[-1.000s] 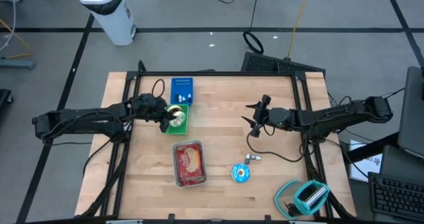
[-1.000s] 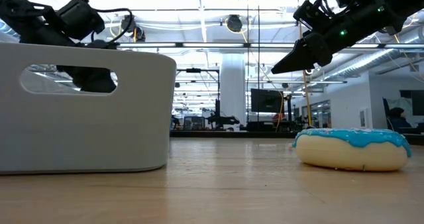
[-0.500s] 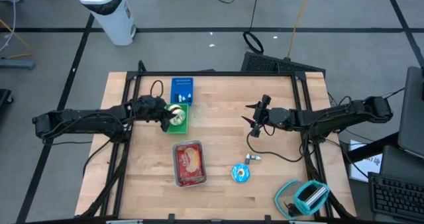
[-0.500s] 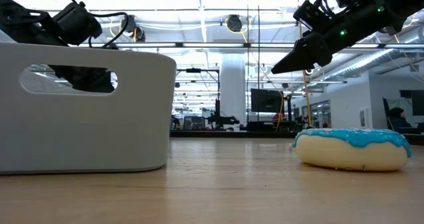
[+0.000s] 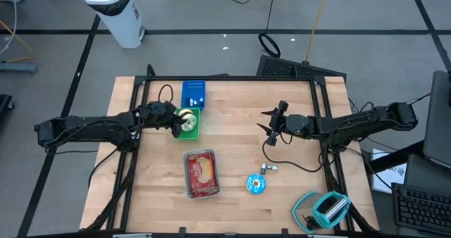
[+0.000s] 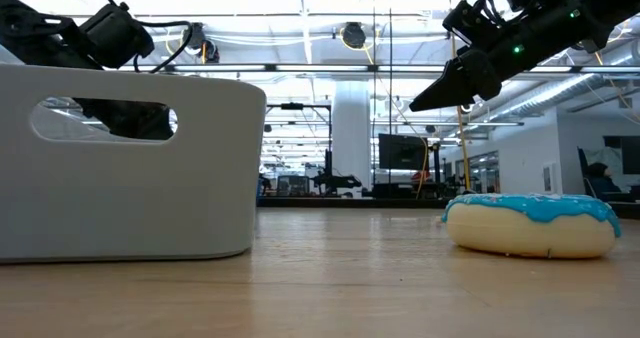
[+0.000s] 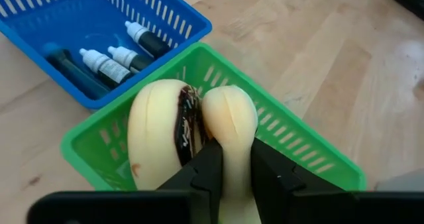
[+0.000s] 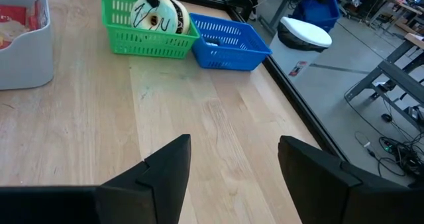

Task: Pick & Place Food Item
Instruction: Put the light blue donut into the green bin

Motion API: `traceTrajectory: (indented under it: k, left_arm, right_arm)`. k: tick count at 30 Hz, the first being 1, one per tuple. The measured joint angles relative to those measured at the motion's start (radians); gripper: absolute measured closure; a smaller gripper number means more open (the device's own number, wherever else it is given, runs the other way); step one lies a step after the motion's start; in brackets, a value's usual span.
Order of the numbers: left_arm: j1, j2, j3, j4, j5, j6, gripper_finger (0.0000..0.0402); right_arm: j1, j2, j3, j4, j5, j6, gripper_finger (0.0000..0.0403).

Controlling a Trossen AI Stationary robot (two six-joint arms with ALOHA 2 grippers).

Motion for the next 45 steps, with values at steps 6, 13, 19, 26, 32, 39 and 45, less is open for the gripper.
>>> traceTrajectory:
  k: [6,13,19,26,32,39,45]
  left_arm:
    - [-0.001,0.0,0.0,-0.001,0.013,-0.038,0.0268]
    - [-0.001,0.0,0.0,-0.001,0.013,-0.035,0.0208]
    - [-0.001,0.0,0.013,-0.006,0.014,-0.03,0.0198]
    - [-0.001,0.0,0.073,-0.04,-0.001,0.045,0.0203]
    - [-0.001,0.0,0.161,-0.241,-0.058,0.081,0.0201]
    - [-0.051,0.0,0.19,-0.259,0.082,-0.009,0.0201]
    - [-0.226,0.088,0.19,-0.258,-0.041,-0.085,0.0201]
  right_arm:
    - [0.0,0.0,0.0,0.0,0.0,0.0,0.0184]
    - [0.0,0.0,0.0,0.0,0.0,0.0,0.0183]
    - [0.0,0.0,0.0,0.0,0.0,0.0,0.0187]
    - [0.0,0.0,0.0,-0.001,0.0,0.0,0.0185]
    - [0.0,0.0,0.0,-0.01,0.0,0.0,0.0187]
    - [0.0,0.0,0.0,-0.008,0.0,0.0,0.0185]
    - [0.0,0.0,0.0,-0.008,0.0,0.0,0.0187]
